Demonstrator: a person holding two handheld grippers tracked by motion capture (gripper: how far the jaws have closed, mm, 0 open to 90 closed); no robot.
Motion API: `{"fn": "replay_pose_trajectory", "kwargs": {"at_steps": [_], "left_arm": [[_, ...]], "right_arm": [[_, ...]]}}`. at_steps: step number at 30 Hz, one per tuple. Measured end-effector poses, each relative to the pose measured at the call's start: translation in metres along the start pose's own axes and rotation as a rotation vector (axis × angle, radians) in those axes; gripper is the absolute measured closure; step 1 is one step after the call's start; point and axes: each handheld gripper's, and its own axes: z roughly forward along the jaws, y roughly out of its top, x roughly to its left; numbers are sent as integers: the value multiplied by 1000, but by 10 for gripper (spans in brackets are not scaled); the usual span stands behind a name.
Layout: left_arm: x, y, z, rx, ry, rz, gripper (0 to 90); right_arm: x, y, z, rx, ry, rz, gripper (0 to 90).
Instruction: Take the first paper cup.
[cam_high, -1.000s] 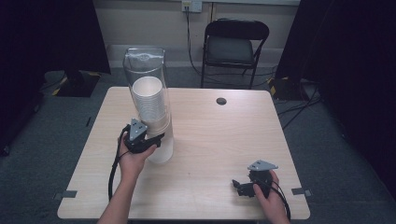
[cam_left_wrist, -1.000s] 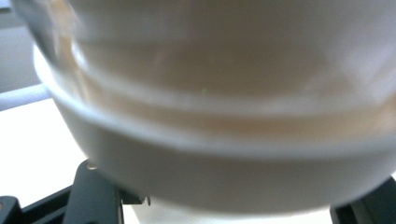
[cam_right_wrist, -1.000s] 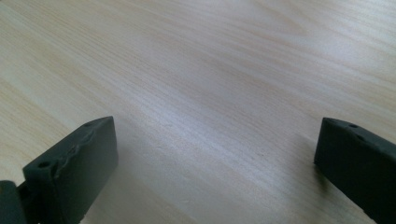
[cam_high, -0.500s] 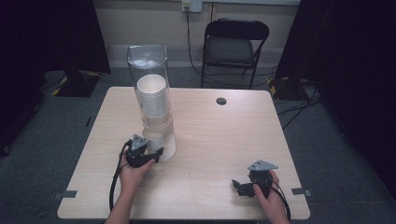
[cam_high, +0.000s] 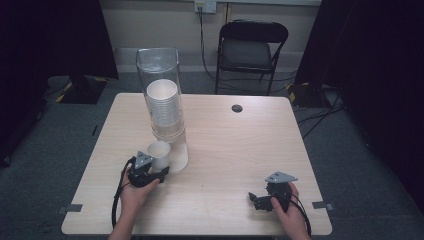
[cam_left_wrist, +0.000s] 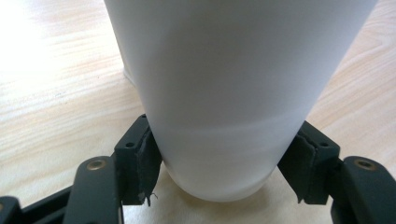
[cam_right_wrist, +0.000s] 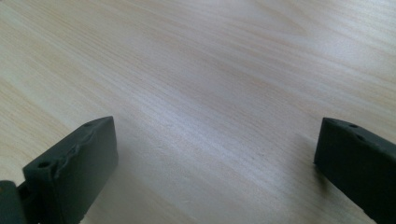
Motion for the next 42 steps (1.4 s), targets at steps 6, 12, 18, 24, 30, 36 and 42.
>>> {"fn": "replay_pose_trajectory", "kwargs": {"at_steps": [6, 12, 18, 24, 30, 36, 42], "left_arm": [[2, -3, -3, 26, 1, 12, 352], [-6, -4, -6, 34, -29, 40, 352], [-25, -4, -6, 32, -96, 75, 350], [-39, -1, -6, 23, -162, 91, 350], [-56, 5, -7, 15, -233, 137, 348], [-64, 4, -2, 37, -262, 183, 347], [-71, 3, -1, 28, -293, 181, 347]], "right_arm": [[0, 0, 0, 0, 0, -1, 0], [0, 0, 0, 0, 0, 0, 0], [0, 0, 0, 0, 2, 1, 0], [0, 0, 0, 1, 0, 0, 0], [1, 1, 0, 1, 0, -1, 7], [8, 12, -1, 7, 37, -9, 153], [22, 32, 1, -28, 85, -14, 182]]}}
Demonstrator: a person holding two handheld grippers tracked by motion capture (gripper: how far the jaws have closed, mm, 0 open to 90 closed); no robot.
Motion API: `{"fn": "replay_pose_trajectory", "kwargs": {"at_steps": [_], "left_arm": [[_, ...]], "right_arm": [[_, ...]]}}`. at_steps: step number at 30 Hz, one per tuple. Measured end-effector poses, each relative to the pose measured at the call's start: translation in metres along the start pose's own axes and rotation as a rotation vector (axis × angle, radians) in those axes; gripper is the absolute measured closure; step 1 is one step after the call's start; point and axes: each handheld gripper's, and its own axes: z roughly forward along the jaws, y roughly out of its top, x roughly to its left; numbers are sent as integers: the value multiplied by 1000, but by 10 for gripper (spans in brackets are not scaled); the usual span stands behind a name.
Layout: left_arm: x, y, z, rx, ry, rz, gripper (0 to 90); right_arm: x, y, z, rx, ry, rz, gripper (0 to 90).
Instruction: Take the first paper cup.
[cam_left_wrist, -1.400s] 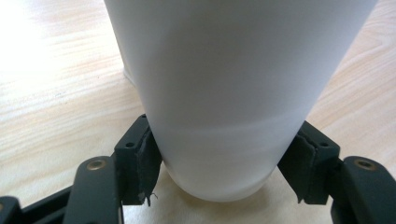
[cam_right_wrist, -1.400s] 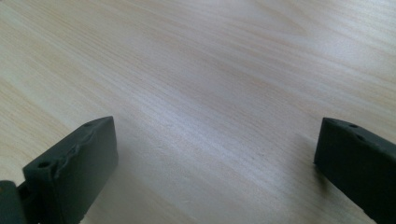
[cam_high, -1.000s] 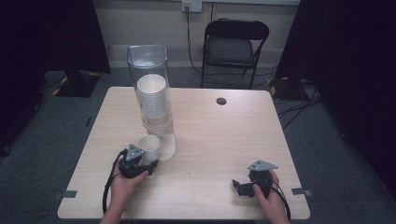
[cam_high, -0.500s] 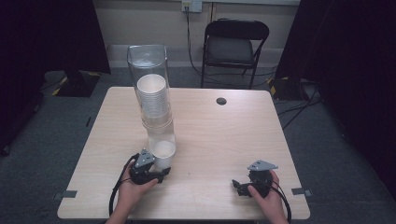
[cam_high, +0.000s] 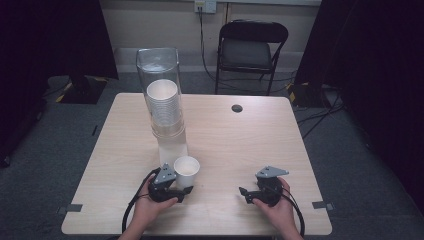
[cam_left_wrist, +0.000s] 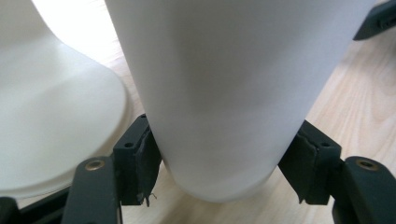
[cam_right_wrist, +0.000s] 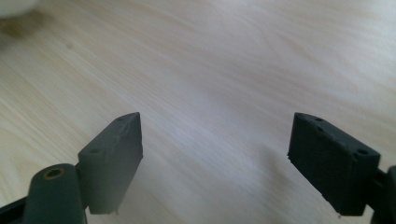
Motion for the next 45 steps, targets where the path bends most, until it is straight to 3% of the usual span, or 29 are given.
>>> {"fn": "replay_pose_trajectory", "kwargs": {"at_steps": [5, 6, 10, 13, 19, 21, 24, 31, 41, 43, 45], "left_arm": [[-5, -1, 4, 18, -14, 6, 347], [-7, 0, 6, 14, -26, 9, 347], [-13, 1, 10, 17, -40, 24, 346], [-15, 2, 12, 28, -32, 42, 346], [-18, 1, 16, 33, -57, 62, 346], [-20, 2, 18, 41, -59, 75, 345], [-23, 1, 20, 38, -62, 74, 344], [-23, 2, 19, 37, -67, 88, 344], [-24, 2, 20, 56, -57, 94, 345], [-25, 3, 20, 54, -58, 106, 345], [-26, 4, 20, 50, -64, 110, 345]], "right_arm": [[9, 17, -2, -24, 25, -12, 197], [13, 28, -2, -39, 52, -19, 210], [22, 48, -1, -50, 87, -37, 226], [28, 60, -1, -57, 99, -47, 240], [39, 81, 0, -71, 130, -52, 242], [44, 86, 1, -67, 164, -37, 250], [53, 93, 6, -71, 211, -26, 258], [60, 101, 9, -72, 253, 2, 289], [66, 112, 5, -86, 257, -10, 301], [68, 113, 7, -76, 264, -9, 332], [73, 112, 13, -24, 288, -17, 415]]}}
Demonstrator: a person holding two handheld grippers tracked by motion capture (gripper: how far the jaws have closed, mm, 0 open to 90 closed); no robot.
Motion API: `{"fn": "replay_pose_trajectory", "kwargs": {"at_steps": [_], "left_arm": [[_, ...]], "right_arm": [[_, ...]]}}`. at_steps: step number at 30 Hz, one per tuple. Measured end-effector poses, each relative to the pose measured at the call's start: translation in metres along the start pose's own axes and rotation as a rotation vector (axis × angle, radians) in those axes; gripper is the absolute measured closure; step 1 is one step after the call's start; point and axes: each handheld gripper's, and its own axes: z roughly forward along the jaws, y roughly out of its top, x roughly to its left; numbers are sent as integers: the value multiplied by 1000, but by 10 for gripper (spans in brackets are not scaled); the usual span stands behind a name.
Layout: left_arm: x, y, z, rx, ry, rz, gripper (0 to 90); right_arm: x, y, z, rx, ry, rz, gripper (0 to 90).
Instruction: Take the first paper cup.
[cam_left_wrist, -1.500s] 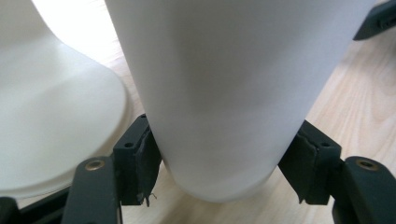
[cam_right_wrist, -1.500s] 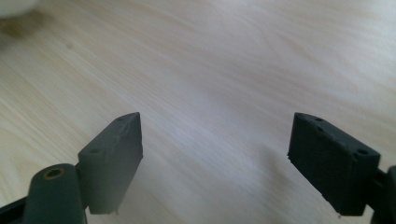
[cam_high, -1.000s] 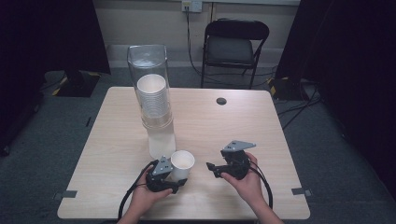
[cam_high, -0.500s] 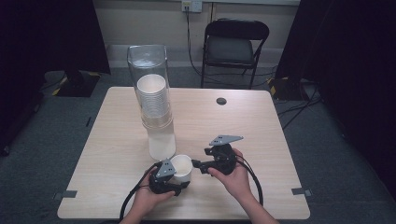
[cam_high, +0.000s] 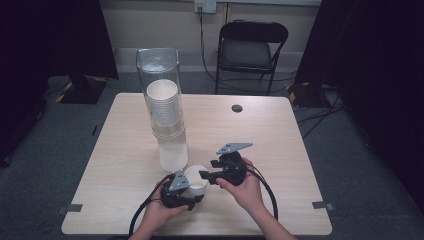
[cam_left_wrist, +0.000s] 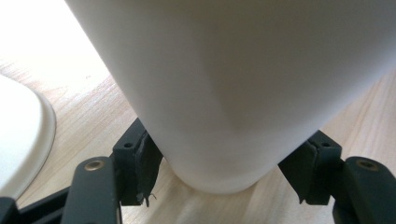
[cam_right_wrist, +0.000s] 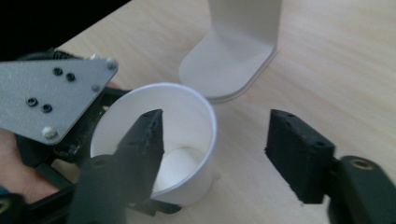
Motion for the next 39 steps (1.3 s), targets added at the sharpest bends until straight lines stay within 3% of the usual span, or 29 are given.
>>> {"fn": "replay_pose_trajectory", "kwargs": {"at_steps": [3, 4, 7, 14, 18, 19, 23, 30, 34, 35, 39], "left_arm": [[-2, 0, -1, -14, -9, -1, 345], [-2, 0, -1, -14, -9, -1, 344], [-1, 1, -2, -13, 0, 25, 344], [-2, 0, -1, -13, 12, 33, 342], [-3, 0, 0, -5, 22, 36, 337], [-3, 0, 1, -3, 25, 19, 327], [-3, -1, 2, 9, 48, 16, 264], [1, -3, 1, 20, 56, 3, 238], [3, -4, 0, 42, 75, -9, 235], [5, -5, -2, 58, 76, 0, 235], [6, -5, -1, 45, 82, -13, 235]], "right_arm": [[3, -2, 5, 28, 22, 14, 536], [3, -2, 5, 28, 22, 14, 536], [3, -3, 6, 48, 23, 40, 692], [1, -2, 5, 61, 18, 84, 806], [-1, -2, 4, 57, 15, 99, 847], [-2, -2, 4, 52, 19, 104, 864], [-6, -1, 3, 47, 40, 142, 866], [-21, 0, -7, 19, 31, 186, 868], [-32, 2, -14, 1, -1, 194, 868], [-41, 1, -18, 1, -27, 206, 868], [-55, 3, -27, -16, -78, 219, 868]]}}
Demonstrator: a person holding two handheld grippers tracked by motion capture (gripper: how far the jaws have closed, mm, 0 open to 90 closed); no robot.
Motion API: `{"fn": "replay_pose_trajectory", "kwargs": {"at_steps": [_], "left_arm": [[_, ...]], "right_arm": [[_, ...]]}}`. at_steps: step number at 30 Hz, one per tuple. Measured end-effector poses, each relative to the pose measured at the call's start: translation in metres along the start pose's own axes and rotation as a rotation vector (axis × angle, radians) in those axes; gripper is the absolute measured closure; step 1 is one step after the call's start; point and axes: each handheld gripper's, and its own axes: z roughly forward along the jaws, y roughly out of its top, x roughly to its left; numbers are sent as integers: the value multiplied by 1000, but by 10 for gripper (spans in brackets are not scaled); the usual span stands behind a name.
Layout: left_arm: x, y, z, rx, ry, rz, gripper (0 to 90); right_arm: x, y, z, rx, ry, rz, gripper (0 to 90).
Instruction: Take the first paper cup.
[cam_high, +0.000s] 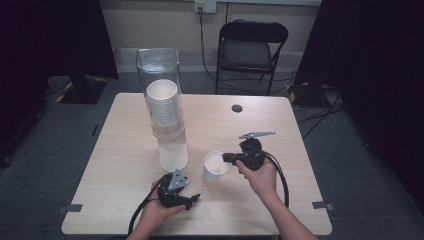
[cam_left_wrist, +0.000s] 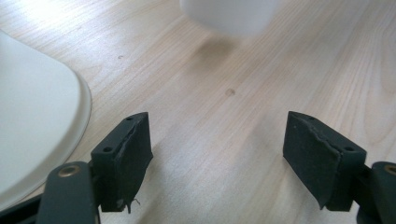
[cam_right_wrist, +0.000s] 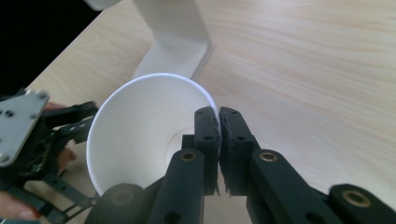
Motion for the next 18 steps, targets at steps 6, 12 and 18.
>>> {"fn": "replay_pose_trajectory", "kwargs": {"at_steps": [6, 12, 18], "left_arm": [[-1, 0, 1, 3, -3, -5, 235], [-1, 0, 0, 10, 2, -4, 235], [0, -1, 0, 6, -8, 9, 235]], "right_arm": [[-18, 8, -6, -10, -83, 13, 866], [-24, 9, -4, -4, -122, 14, 860], [-28, 10, 1, 3, -133, 19, 855]]}}
